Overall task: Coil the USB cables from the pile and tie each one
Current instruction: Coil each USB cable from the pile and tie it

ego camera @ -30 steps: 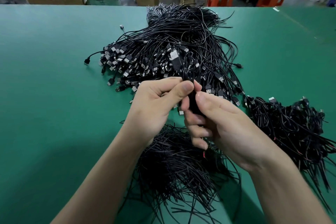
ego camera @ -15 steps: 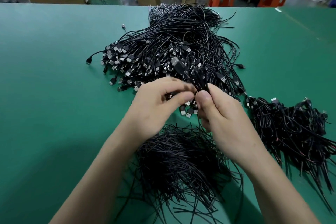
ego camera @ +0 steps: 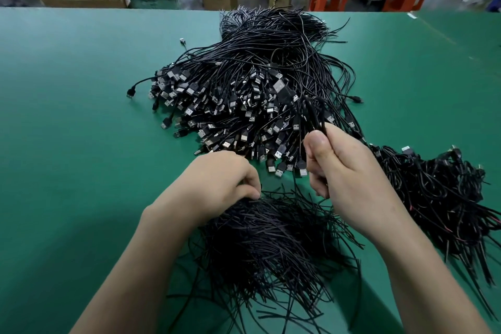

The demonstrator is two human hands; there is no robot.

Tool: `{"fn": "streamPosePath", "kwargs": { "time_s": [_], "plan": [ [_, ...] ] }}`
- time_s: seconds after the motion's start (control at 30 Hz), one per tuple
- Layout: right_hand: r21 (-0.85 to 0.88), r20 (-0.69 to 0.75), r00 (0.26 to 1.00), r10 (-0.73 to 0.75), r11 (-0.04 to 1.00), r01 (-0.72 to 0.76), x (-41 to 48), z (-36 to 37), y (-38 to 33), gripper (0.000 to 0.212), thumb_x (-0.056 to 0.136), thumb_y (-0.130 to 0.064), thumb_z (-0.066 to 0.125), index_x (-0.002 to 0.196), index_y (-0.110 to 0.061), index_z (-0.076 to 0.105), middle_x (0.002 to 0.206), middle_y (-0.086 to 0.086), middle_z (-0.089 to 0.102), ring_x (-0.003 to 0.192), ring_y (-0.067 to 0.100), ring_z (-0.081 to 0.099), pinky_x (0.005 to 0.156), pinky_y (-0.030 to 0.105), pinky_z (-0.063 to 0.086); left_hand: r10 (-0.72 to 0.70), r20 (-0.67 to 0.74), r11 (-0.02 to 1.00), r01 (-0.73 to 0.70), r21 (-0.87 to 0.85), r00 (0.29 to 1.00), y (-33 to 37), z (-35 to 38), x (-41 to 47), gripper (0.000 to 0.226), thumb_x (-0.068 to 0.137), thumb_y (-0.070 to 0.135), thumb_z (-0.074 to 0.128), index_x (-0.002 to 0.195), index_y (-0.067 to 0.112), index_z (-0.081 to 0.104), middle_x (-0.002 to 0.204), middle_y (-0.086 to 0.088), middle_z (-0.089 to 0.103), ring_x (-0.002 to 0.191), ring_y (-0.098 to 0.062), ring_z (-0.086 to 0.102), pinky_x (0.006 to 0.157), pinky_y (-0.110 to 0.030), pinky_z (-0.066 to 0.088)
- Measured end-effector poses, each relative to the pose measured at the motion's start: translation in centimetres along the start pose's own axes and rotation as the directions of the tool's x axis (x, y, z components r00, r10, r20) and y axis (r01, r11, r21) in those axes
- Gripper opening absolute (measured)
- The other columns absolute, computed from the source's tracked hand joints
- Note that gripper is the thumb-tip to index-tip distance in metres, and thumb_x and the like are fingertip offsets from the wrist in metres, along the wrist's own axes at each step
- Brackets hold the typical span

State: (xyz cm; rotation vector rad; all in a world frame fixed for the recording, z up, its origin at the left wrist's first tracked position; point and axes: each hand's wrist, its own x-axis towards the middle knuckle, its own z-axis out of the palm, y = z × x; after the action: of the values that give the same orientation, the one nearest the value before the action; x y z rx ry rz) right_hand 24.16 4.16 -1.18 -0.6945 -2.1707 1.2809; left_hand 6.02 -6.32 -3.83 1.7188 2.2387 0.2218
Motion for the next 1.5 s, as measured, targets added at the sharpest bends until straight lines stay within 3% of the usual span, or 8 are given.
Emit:
{"fn": "streamPosePath", "kwargs": {
  "time_s": [0.2,0.27,0.4,0.57,0.8,1.17,1.37,1.5],
  "plan": [
    [-0.003,-0.029,0.999,0.019,1.0,-0.02,0.1,-0.6,0.1,0.039,0.108,-0.036,0.036,0.079,-0.011,0.041,0.06,-0.01,0.038,0.055,0.014,0.039,0.049,0.024,0.037,-0.015,0.011,0.978,0.017,-0.207,1.0,-1.2,-0.9,-0.8,0.007,0.094,0.037,0.074,0.097,0.039,0.08,0.091,0.024,0.074,0.09,0.008,0.064,0.085,-0.017,0.05],
    [-0.001,-0.027,0.999,0.027,1.0,-0.027,0.1,-0.6,0.1,0.039,0.107,-0.036,0.036,0.08,-0.009,0.042,0.061,-0.01,0.038,0.056,0.014,0.039,0.049,0.025,0.038,-0.025,0.004,0.957,0.025,-0.288,1.0,-1.5,-1.2,-1.2,0.011,0.093,0.034,0.076,0.102,0.039,0.079,0.086,0.018,0.074,0.078,0.01,0.063,0.073,-0.009,0.046],
    [0.023,-0.018,1.0,0.018,1.0,-0.018,0.0,-0.5,-0.2,0.04,0.107,-0.035,0.037,0.082,-0.004,0.041,0.062,-0.008,0.036,0.056,0.017,0.037,0.049,0.029,0.035,-0.033,-0.167,0.904,-0.042,-0.425,0.985,-2.0,-2.1,-1.9,0.017,0.093,0.026,0.076,0.103,0.039,0.079,0.081,0.016,0.075,0.067,0.008,0.064,0.063,-0.006,0.044],
    [0.07,0.06,0.998,-0.014,0.998,0.01,-0.4,0.4,-0.8,0.036,0.106,-0.033,0.039,0.081,-0.008,0.044,0.059,-0.008,0.04,0.053,0.017,0.04,0.047,0.033,0.037,-0.09,-0.298,0.586,-0.191,-0.788,0.95,0.6,-2.1,-1.8,0.017,0.096,0.019,0.074,0.105,0.031,0.083,0.073,0.003,0.075,0.069,-0.007,0.068,0.066,-0.019,0.051],
    [0.009,0.04,0.999,-0.011,1.0,0.01,-0.4,0.7,-0.9,0.033,0.107,-0.03,0.04,0.078,-0.016,0.044,0.057,-0.009,0.048,0.047,0.017,0.049,0.044,0.027,0.042,-0.112,-0.303,0.32,-0.254,-0.913,0.946,3.2,-1.3,-1.2,0.019,0.089,0.02,0.07,0.103,0.019,0.083,0.077,0.002,0.072,0.067,-0.009,0.057,0.056,-0.016,0.047],
    [0.123,0.103,0.994,0.039,0.991,-0.051,-0.4,0.8,-0.9,0.034,0.11,-0.028,0.037,0.081,-0.011,0.045,0.058,-0.005,0.045,0.044,0.022,0.051,0.049,0.037,0.042,0.028,-0.351,0.467,-0.323,-0.823,0.936,2.0,-1.9,-1.7,0.023,0.096,0.019,0.065,0.115,0.023,0.079,0.083,0.002,0.073,0.079,-0.012,0.065,0.069,-0.026,0.05],
    [0.28,0.245,0.969,0.023,0.955,-0.094,-0.4,1.4,-1.1,0.037,0.11,-0.029,0.035,0.083,-0.007,0.044,0.059,0.0,0.043,0.042,0.019,0.045,0.049,0.031,0.039,-0.005,-0.496,0.458,-0.439,-0.773,0.868,1.8,-1.3,-0.9,0.018,0.08,0.017,0.08,0.084,0.034,0.083,0.098,0.011,0.075,0.094,-0.006,0.069,0.083,-0.017,0.053],
    [0.301,0.269,0.963,0.023,0.947,-0.107,-0.5,1.3,-1.1,0.036,0.11,-0.029,0.035,0.082,-0.008,0.044,0.059,0.001,0.042,0.042,0.018,0.044,0.051,0.031,0.039,-0.008,-0.533,0.427,-0.479,-0.767,0.846,1.7,-1.0,-0.8,0.011,0.079,0.026,0.078,0.088,0.031,0.084,0.103,0.01,0.075,0.101,-0.005,0.07,0.085,-0.016,0.054]
  ]
}}
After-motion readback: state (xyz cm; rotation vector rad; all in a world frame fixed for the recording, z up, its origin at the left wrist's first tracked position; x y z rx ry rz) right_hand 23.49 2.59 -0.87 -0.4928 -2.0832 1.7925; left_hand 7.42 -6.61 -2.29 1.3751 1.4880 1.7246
